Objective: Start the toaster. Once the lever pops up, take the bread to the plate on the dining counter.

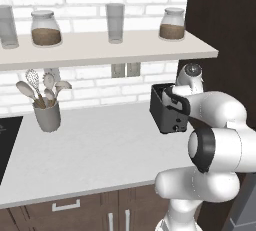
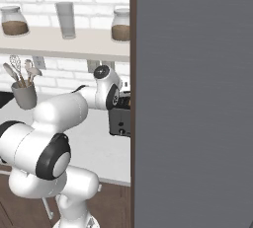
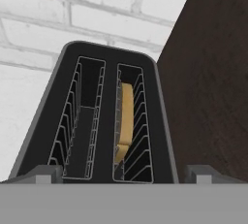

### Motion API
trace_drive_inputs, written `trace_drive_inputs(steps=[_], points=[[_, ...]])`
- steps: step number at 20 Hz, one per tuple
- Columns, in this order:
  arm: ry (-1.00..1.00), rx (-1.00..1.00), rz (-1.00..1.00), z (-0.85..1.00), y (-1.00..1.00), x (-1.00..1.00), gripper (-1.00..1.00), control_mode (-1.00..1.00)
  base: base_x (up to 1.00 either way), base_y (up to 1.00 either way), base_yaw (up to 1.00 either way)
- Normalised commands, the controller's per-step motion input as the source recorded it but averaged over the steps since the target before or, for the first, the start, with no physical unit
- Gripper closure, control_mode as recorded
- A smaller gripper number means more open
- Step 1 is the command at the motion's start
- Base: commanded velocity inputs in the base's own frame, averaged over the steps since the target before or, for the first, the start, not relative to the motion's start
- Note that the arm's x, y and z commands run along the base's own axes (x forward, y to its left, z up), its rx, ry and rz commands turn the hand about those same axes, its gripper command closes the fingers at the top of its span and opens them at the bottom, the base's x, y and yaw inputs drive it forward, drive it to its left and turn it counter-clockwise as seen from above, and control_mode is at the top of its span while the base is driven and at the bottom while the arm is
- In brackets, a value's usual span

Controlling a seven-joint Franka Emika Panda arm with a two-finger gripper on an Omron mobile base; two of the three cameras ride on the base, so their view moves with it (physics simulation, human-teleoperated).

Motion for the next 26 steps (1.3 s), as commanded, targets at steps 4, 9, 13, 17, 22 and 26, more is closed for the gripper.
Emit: trace_drive_inputs(steps=[4,9,13,17,22,26], points=[[0.0,0.0,0.0,0.0,0.0,0.0,-1.0,-1.0,0.0,0.0,0.0],[0.0,0.0,0.0,0.0,0.0,0.0,-1.0,-1.0,0.0,0.0,0.0],[0.0,0.0,0.0,0.0,0.0,0.0,-1.0,-1.0,0.0,0.0,0.0],[0.0,0.0,0.0,0.0,0.0,0.0,-1.0,-1.0,0.0,0.0,0.0],[0.0,0.0,0.0,0.0,0.0,0.0,-1.0,-1.0,0.0,0.0,0.0],[0.0,0.0,0.0,0.0,0.0,0.0,-1.0,-1.0,0.0,0.0,0.0]])
